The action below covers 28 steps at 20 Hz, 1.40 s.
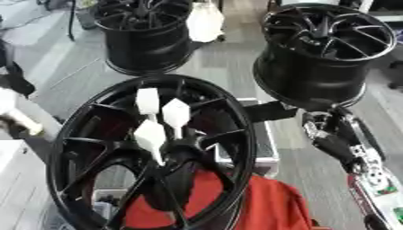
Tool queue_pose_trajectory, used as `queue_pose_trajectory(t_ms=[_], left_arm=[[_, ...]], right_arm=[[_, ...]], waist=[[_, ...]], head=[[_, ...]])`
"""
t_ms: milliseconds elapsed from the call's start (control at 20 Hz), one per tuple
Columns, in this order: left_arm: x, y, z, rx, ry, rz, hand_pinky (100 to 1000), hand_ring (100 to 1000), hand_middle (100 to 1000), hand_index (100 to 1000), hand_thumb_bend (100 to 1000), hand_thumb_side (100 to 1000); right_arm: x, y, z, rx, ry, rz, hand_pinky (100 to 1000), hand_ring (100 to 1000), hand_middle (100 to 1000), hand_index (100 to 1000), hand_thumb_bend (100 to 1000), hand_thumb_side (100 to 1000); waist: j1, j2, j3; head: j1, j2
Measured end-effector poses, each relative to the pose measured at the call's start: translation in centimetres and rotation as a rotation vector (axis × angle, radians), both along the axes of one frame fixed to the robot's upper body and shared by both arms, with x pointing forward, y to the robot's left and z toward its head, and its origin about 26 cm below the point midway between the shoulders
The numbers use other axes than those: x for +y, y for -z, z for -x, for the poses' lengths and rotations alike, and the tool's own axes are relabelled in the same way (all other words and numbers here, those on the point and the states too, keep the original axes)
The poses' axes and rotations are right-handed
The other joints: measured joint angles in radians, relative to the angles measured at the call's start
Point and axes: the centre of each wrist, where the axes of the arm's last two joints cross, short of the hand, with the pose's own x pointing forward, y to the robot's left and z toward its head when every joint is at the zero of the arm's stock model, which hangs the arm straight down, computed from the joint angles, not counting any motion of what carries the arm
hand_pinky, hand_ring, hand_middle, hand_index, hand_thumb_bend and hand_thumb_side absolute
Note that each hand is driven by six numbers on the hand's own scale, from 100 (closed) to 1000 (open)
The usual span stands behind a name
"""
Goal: Pull the pin out of the wheel hub.
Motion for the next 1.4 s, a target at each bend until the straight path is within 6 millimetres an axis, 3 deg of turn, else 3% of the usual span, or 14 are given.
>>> queue_pose_trajectory(t_ms=[200, 250, 350, 500, 600, 700, 750, 950, 1150, 1400], left_arm=[[3.4, 4.7, 0.4, 0.049, -0.124, -0.046, 660, 628, 653, 834, 226, 279], [3.8, 5.9, 0.4, 0.041, -0.142, -0.042, 725, 723, 749, 893, 415, 472], [4.4, 8.2, 0.5, -0.003, -0.191, -0.036, 774, 786, 820, 937, 529, 615], [4.8, 10.9, 0.8, -0.059, -0.240, -0.052, 807, 828, 870, 957, 571, 684], [5.0, 11.8, 1.1, -0.095, -0.258, -0.061, 809, 831, 879, 961, 553, 695], [5.2, 12.3, 1.3, -0.141, -0.276, -0.050, 791, 808, 845, 952, 465, 669], [5.4, 12.4, 1.5, -0.166, -0.287, -0.039, 775, 784, 809, 939, 321, 638], [5.0, 13.2, 2.0, -0.295, -0.337, 0.104, 705, 716, 718, 896, 100, 594], [2.1, 14.1, 2.0, -0.443, -0.372, 0.412, 638, 655, 640, 857, 100, 614], [-3.5, 14.8, 2.5, -0.549, -0.400, 0.848, 620, 644, 628, 849, 100, 629]], right_arm=[[0.0, 0.0, 0.0, 0.000, 0.003, -0.001, 621, 622, 668, 774, 167, 127], [0.0, 0.0, 0.0, 0.000, 0.004, -0.001, 621, 622, 668, 774, 166, 127], [0.0, 0.0, 0.0, -0.001, 0.004, -0.002, 620, 622, 668, 774, 167, 127], [0.0, -0.1, 0.0, -0.001, 0.007, -0.003, 620, 621, 668, 773, 167, 126], [-0.1, -0.1, -0.1, -0.002, 0.013, -0.004, 620, 622, 668, 773, 165, 126], [-0.1, -0.1, -0.1, -0.001, 0.015, -0.005, 620, 622, 668, 773, 163, 127], [-0.1, -0.1, -0.1, -0.001, 0.015, -0.005, 620, 622, 668, 773, 162, 127], [-0.1, -0.1, -0.1, -0.001, 0.015, -0.005, 620, 622, 668, 773, 162, 128], [-0.1, -0.1, -0.1, -0.002, 0.019, -0.006, 620, 622, 668, 773, 160, 128], [0.0, -0.1, -0.1, -0.004, 0.022, -0.013, 620, 622, 668, 773, 159, 128]], waist=[[-0.010, 0.001, 0.000], [-0.014, 0.002, 0.000], [-0.022, 0.008, -0.002], [-0.032, 0.016, -0.005], [-0.032, 0.019, -0.004], [-0.031, 0.019, -0.002], [-0.031, 0.020, 0.000], [-0.032, 0.020, 0.004], [-0.034, 0.020, 0.010], [-0.039, 0.026, 0.019]], head=[[0.000, 0.000], [0.000, 0.000], [-0.001, -0.001], [-0.001, -0.001], [-0.001, -0.001], [-0.001, -0.001], [-0.002, -0.001], [-0.006, -0.001], [-0.012, -0.001], [-0.019, -0.001]])
